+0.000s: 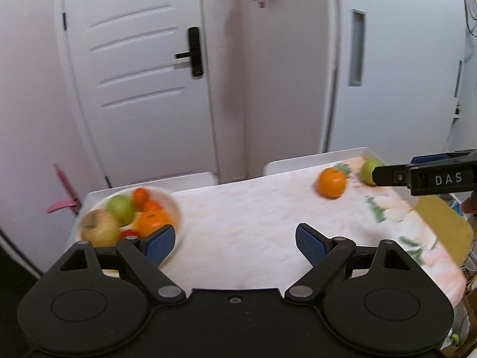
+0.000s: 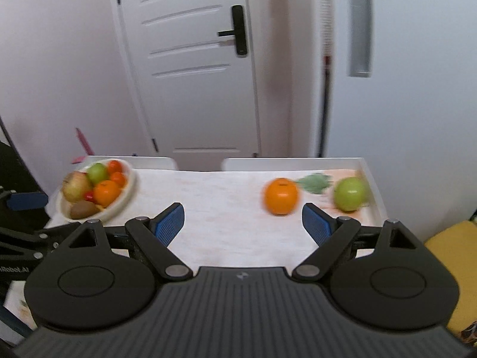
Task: Organize fruits
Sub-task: 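Move both tools back toward the orange and green apple, then grasp the orange with the left tool while the right tool grasps the green apple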
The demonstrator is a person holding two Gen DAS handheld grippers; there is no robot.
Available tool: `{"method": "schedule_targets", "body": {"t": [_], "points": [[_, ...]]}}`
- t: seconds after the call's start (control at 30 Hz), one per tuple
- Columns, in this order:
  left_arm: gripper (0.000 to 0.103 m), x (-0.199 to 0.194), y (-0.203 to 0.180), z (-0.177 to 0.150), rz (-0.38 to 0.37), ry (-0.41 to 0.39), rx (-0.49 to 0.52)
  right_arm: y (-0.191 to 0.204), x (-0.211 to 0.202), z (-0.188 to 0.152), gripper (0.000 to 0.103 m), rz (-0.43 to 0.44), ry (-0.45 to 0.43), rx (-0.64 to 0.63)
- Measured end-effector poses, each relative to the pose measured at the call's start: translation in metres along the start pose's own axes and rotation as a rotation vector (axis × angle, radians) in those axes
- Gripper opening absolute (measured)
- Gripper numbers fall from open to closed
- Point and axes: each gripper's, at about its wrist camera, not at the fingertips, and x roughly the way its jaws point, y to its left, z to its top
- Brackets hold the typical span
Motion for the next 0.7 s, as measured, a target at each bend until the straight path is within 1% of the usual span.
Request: {"method": "schedule_targets", "body": {"t": [0.17, 0.27, 0.37, 0.53, 0.7], "points": [[0.092, 0.022, -0.043, 0.007, -0.034, -0.001, 0.013, -0.045, 0.003, -0.003, 0.101, -0.033, -0.009, -0.039], [0.092, 0.044, -0.058, 0.011, -0.055, 0.015, -0.008, -0.066, 0.01, -0.005, 0.101, -0.049, -0.013, -0.06], [0.092, 0.066, -0.07, 0.015, -0.056, 0.023, -0.003, -0.085, 0.022, -0.005, 0.101, -0.057, -0.011, -0.053], [0.092, 0.1, -0.085, 0.026, -0.062, 0.015, 0.053, -0.105, 0.05, -0.005, 0.101, -0.071, 0.005, -0.023], [0.092, 0.138, -0.093, 0.038, -0.097, 0.022, 0.094, -0.113, 0.08, -0.003, 0.101, -0.087, 0.031, 0.008]]}}
